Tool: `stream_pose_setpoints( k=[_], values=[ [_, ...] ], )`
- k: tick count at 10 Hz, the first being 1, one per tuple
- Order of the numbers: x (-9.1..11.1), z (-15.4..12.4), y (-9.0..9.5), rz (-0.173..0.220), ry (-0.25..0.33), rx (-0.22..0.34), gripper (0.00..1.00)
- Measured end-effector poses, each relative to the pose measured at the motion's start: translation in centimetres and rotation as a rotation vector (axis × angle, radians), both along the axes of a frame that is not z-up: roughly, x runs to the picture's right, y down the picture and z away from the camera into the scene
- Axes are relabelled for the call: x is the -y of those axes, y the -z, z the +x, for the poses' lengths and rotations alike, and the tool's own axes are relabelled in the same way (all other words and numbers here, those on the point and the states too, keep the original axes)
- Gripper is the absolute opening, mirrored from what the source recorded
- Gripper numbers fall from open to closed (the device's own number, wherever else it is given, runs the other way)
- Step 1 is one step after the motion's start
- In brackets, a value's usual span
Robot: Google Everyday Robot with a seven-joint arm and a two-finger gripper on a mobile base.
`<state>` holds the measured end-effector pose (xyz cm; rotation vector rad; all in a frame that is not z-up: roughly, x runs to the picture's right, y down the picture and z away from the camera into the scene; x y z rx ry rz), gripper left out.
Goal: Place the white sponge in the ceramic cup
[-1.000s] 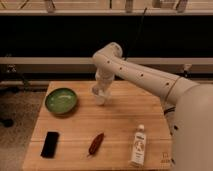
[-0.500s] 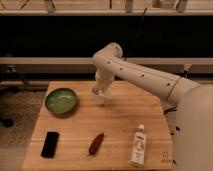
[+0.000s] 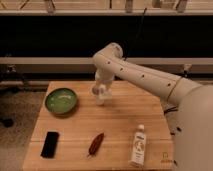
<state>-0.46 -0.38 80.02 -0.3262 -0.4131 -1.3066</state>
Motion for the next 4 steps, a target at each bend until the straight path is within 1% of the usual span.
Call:
stream_pose_setpoints(
  k=[1, 2, 3, 4],
  values=[
    [0.06, -0.04, 0.0, 0.002, 0.003, 0.003, 0.58],
    [0.07, -0.08, 0.0, 0.004, 0.005, 0.006, 0.49],
    [0.11, 0.06, 0.01, 0.004, 0.002, 0.005, 0.47],
    [0.22, 0.24, 0.06, 0.006, -0.003, 0.004, 0.49]
  ],
)
